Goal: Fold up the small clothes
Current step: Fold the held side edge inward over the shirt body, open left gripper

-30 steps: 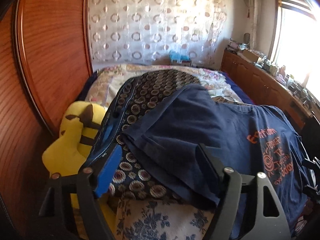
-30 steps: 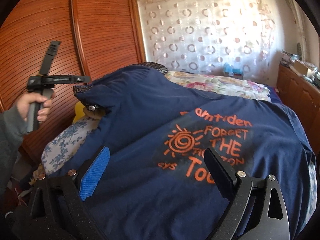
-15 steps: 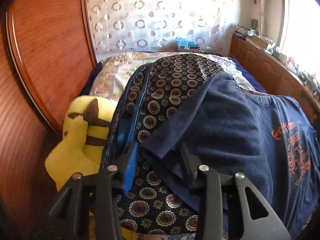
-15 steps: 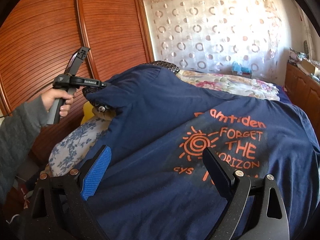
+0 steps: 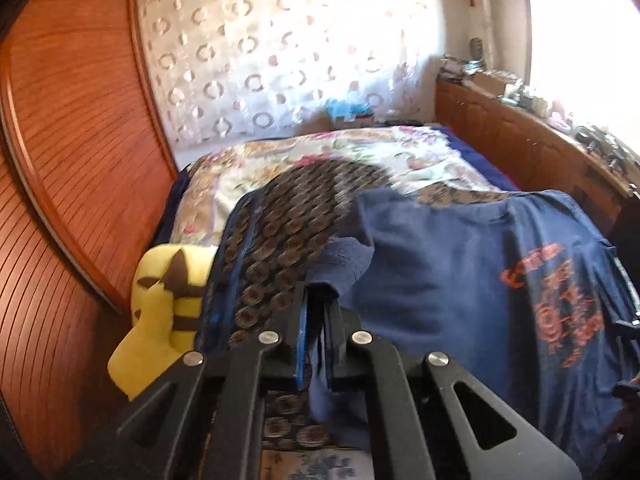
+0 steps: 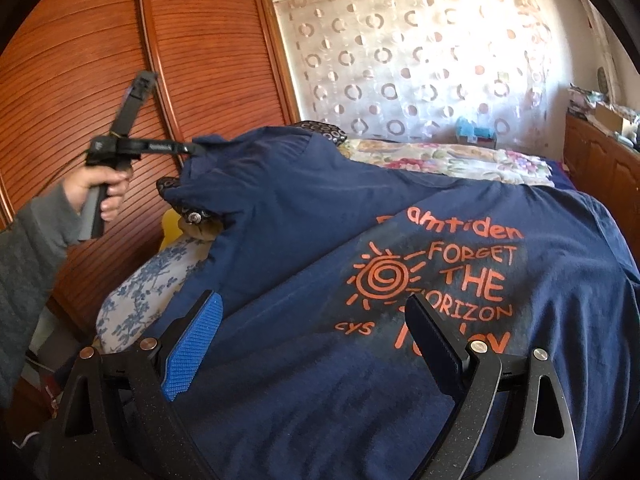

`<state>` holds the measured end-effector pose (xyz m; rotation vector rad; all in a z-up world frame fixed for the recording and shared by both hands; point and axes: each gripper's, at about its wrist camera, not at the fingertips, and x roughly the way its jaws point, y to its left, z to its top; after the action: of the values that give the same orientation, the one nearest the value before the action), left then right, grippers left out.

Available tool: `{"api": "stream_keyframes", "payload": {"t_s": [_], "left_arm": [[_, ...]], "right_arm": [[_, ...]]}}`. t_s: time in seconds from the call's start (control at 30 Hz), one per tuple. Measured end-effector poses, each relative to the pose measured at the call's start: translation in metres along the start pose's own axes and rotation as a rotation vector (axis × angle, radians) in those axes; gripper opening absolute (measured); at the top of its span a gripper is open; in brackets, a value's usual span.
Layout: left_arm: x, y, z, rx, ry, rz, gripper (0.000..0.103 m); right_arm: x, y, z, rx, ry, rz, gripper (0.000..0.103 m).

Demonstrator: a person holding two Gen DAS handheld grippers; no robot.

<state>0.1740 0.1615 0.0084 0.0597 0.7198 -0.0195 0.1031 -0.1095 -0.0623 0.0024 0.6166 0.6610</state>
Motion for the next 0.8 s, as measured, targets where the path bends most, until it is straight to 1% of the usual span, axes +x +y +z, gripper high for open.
{"api": "stream_keyframes", "payload": {"t_s": [0.2,0.3,0.43,0.53,0.63,0.67,0.73,0.77,0.8], "left_arm": [[-0.013,-0.050,0.028,0.062,-0.025,-0.088,0.002],[-0.010,-0.084,0.043,0.106,-0.014,-0.125,0.002],[0.002,-0.127,0.054,0.171,0.014,-0.159,0.002],[0.011,-0.149,0.057,0.186,0.043,-0.180,0.003],[0.017,-0.163,0.056,0.191,0.066,-0.208,0.012],[0.018,-0.165,0.053,0.195,0.071,-0.219,0.014],[0.018,-0.166,0.049,0.198,0.074,-0.233,0.025],[0.017,-0.166,0.046,0.196,0.078,-0.237,0.027],[0.015,-0.167,0.044,0.193,0.076,-0.237,0.033]], "right_arm": [[-0.005,-0.009,0.000,0.020,-0.012,-0.012,0.094],[-0.010,-0.015,-0.001,0.029,-0.020,-0.019,0.094],[-0.016,-0.024,-0.003,0.050,-0.029,-0.029,0.094],[-0.021,-0.032,-0.005,0.066,-0.031,-0.038,0.094],[-0.025,-0.038,-0.007,0.075,-0.031,-0.048,0.094],[-0.026,-0.040,-0.007,0.078,-0.032,-0.050,0.094],[-0.028,-0.044,-0.007,0.083,-0.035,-0.057,0.094],[-0.029,-0.047,-0.007,0.085,-0.035,-0.061,0.094],[-0.029,-0.048,-0.007,0.088,-0.035,-0.064,0.094]]}}
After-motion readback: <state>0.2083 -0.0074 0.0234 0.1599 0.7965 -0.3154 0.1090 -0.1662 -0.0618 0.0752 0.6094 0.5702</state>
